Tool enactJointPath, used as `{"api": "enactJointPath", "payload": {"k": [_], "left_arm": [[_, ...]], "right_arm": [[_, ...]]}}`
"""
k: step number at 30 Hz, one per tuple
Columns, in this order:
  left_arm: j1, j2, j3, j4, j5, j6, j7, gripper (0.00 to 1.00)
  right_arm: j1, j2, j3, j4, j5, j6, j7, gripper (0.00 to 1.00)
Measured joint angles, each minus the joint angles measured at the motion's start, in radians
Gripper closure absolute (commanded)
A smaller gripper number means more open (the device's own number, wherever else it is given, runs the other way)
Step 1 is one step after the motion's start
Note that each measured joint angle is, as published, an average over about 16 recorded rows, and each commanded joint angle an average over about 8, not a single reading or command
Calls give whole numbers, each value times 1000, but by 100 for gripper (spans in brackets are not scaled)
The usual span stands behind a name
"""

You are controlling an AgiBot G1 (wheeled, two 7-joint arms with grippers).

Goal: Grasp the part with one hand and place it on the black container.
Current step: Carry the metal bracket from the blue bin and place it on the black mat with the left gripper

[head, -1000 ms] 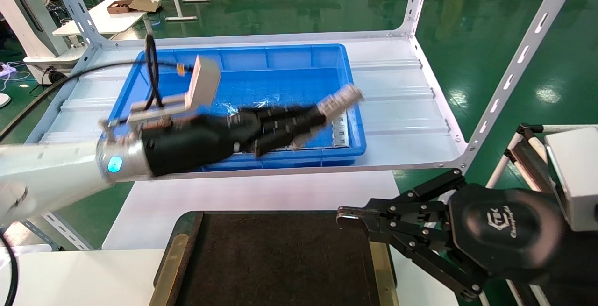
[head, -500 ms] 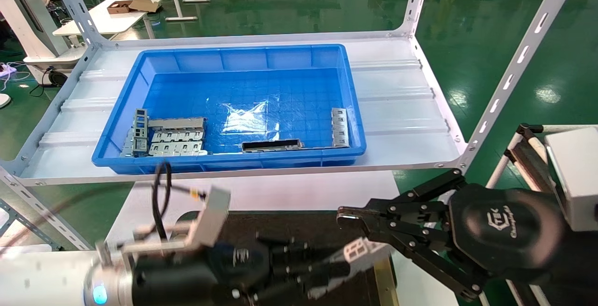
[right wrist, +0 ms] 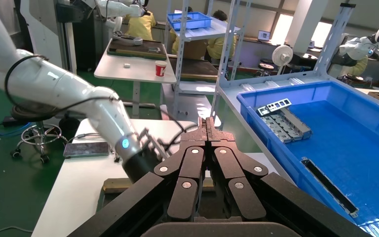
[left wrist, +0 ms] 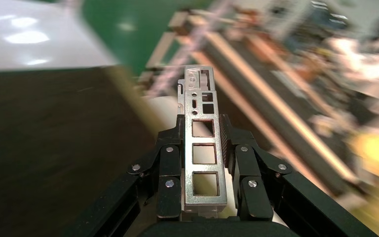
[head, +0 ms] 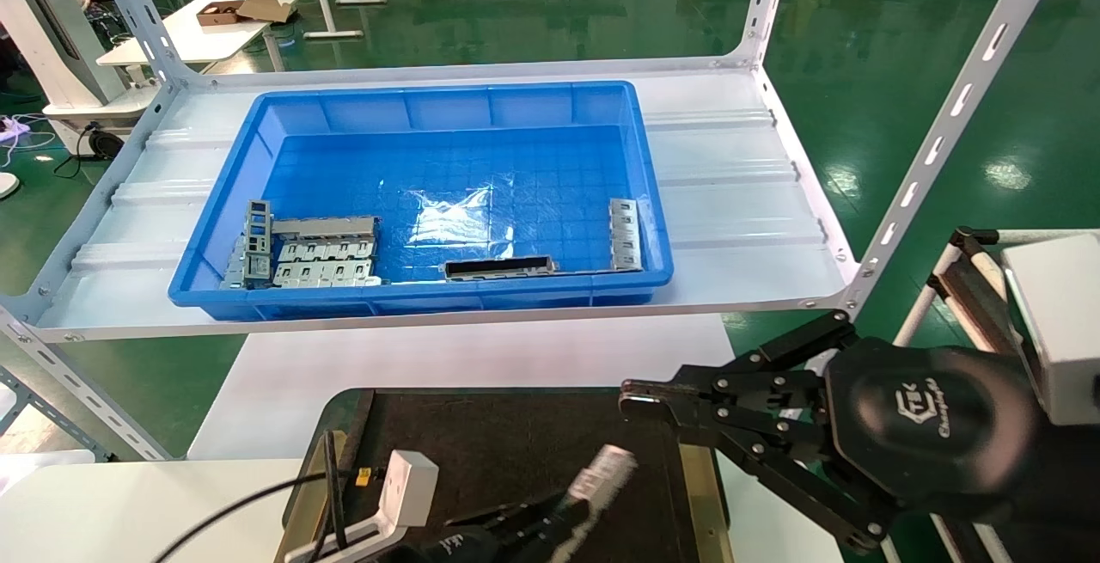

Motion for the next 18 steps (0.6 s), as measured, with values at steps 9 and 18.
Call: {"api": "enactJointPath", "payload": {"k": [9, 18], "left_arm": [[-9, 120, 90, 78, 134, -350, -118, 100], [-101, 227, 166, 227, 186, -494, -208, 100]], "right_arm": [[0, 0, 0, 0, 0, 0, 0, 100], [0, 0, -1, 0, 0, 0, 0, 100]]}}
